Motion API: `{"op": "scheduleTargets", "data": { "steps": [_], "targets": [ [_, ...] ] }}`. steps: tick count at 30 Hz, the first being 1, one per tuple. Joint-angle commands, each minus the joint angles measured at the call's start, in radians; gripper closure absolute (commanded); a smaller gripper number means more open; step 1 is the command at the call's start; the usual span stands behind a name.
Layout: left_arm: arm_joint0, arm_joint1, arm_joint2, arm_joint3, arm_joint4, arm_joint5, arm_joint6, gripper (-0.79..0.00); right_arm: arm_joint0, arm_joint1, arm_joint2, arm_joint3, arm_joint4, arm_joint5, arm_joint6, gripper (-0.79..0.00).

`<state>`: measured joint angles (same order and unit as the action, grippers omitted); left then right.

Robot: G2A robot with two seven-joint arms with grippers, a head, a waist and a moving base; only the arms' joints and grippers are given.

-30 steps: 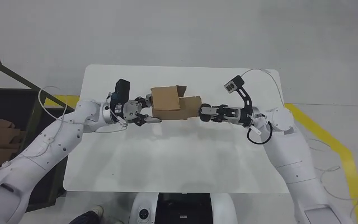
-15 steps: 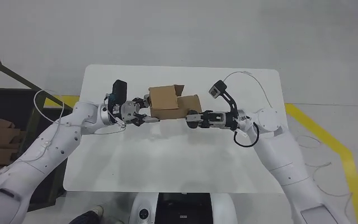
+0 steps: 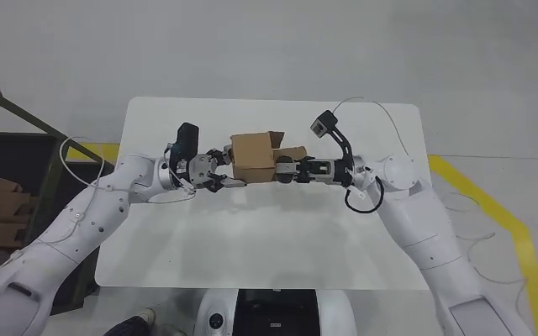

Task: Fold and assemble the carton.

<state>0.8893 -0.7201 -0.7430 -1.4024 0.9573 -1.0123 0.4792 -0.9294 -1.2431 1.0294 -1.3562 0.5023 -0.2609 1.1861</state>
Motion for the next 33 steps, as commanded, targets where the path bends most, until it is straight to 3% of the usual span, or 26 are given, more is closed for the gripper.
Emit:
{"op": "scheduleTargets", "data": {
  "steps": [1,12,17,27,33],
  "targets": [
    [0.001,-0.003,0.002,0.000,-0.001,0.000,0.002,-0.391,0.006,-0.002,-0.001,0.011,0.001,-0.015,-0.008,0.000],
    [0.000,-0.014,0.008,0.002,0.003,0.000,0.011,-0.391,0.002,0.012,0.047,0.040,-0.025,-0.035,-0.014,0.000],
    [0.005,-0.012,0.003,0.000,0.006,0.000,0.016,-0.388,-0.027,0.026,0.099,0.006,-0.115,-0.036,-0.126,0.000],
    [0.022,-0.007,-0.002,-0.021,0.011,0.000,0.018,-0.385,-0.003,0.023,0.073,-0.029,-0.315,-0.078,-0.297,0.000],
    [0.030,-0.004,-0.008,-0.030,0.011,0.000,0.019,-0.385,-0.006,0.021,0.054,-0.044,-0.251,-0.102,-0.225,0.000]
  ]
}}
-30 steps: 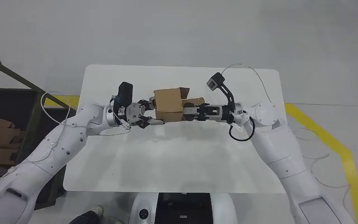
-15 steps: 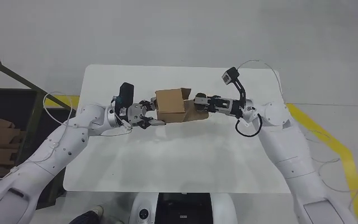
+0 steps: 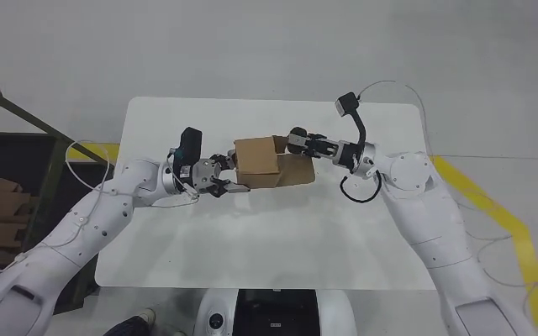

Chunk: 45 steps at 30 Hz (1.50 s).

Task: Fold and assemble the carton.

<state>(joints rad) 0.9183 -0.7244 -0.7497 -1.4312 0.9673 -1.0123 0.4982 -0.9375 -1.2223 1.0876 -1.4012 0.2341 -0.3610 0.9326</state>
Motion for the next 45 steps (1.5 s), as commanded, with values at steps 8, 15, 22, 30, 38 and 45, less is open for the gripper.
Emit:
{"op": "scheduleTargets", "data": {
  "steps": [8,15,22,30,38,45],
  "targets": [
    [0.005,0.003,-0.006,-0.007,0.004,0.000,-0.002,-0.385,0.014,0.000,-0.026,-0.008,0.105,0.007,0.151,0.000],
    [0.008,0.004,-0.005,-0.015,0.007,0.000,0.002,-0.388,-0.004,0.011,0.021,-0.014,0.107,0.024,0.121,0.000],
    [0.008,0.007,-0.010,-0.015,0.013,0.000,0.011,-0.379,-0.125,0.048,0.153,-0.109,0.017,0.181,0.028,0.000],
    [0.012,0.013,-0.026,-0.013,0.022,0.000,0.025,-0.372,-0.241,0.068,0.202,-0.131,0.028,0.399,0.051,0.000],
    [0.020,0.016,-0.029,-0.025,0.026,0.000,0.031,-0.369,-0.210,0.043,0.121,-0.066,0.291,0.350,0.152,0.000],
    [0.019,0.014,-0.011,-0.030,0.027,0.000,0.016,-0.351,-0.150,0.032,0.076,-0.043,0.323,0.319,0.165,0.000]
  ]
}}
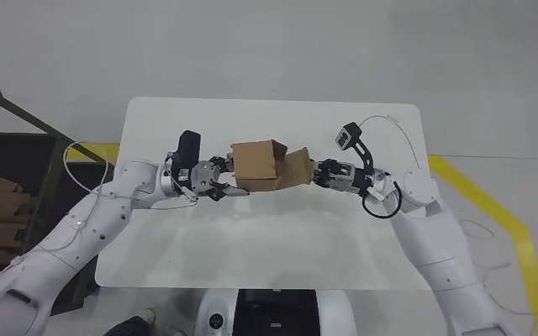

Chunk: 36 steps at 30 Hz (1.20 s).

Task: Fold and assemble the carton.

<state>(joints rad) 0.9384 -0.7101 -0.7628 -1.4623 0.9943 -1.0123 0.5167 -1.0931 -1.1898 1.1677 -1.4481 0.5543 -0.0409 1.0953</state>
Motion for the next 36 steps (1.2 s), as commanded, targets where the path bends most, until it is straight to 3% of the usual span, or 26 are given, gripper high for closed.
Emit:
{"op": "scheduleTargets", "data": {
  "steps": [1,23,36],
  "targets": [
    [-0.002,0.000,0.004,0.003,0.001,0.000,-0.005,-0.348,0.011,-0.002,-0.010,0.007,0.004,-0.001,0.005,0.000],
    [-0.047,0.004,0.060,0.020,0.007,0.000,-0.035,-0.336,0.042,0.004,-0.024,0.021,-0.050,0.014,-0.002,0.000],
    [-0.077,0.015,0.128,0.013,-0.011,0.000,-0.022,-0.342,0.079,-0.012,-0.059,0.081,0.031,-0.096,0.023,0.000]
  ]
}}
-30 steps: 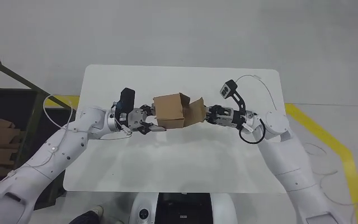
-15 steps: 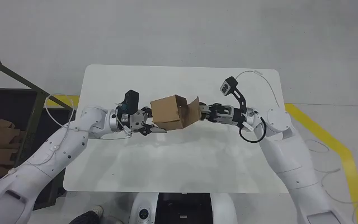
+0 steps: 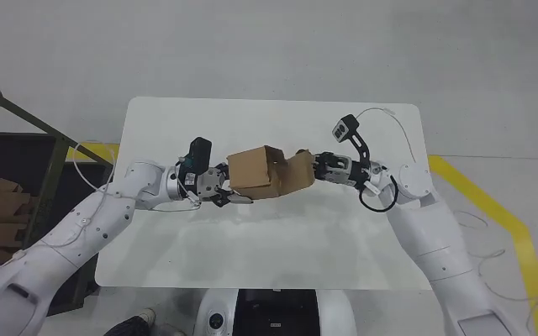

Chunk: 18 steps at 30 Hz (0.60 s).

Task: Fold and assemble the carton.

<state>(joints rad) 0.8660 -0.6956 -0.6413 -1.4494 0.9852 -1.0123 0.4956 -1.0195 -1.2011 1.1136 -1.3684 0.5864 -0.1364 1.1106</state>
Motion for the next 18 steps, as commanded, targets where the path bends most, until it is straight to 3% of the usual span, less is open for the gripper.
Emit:
{"op": "scheduleTargets", "data": {
  "steps": [1,10,18],
  "targets": [
    [-0.009,0.002,0.012,0.001,-0.006,0.000,0.000,-0.342,0.011,-0.002,-0.010,0.002,-0.001,-0.001,0.015,0.000],
    [-0.062,0.009,0.082,0.007,-0.040,0.000,-0.010,-0.339,0.055,-0.016,-0.064,0.027,-0.001,-0.038,0.060,0.000],
    [-0.096,0.017,0.121,0.025,-0.050,0.000,-0.013,-0.342,0.052,-0.008,-0.038,0.020,-0.012,-0.021,0.058,0.000]
  ]
}}
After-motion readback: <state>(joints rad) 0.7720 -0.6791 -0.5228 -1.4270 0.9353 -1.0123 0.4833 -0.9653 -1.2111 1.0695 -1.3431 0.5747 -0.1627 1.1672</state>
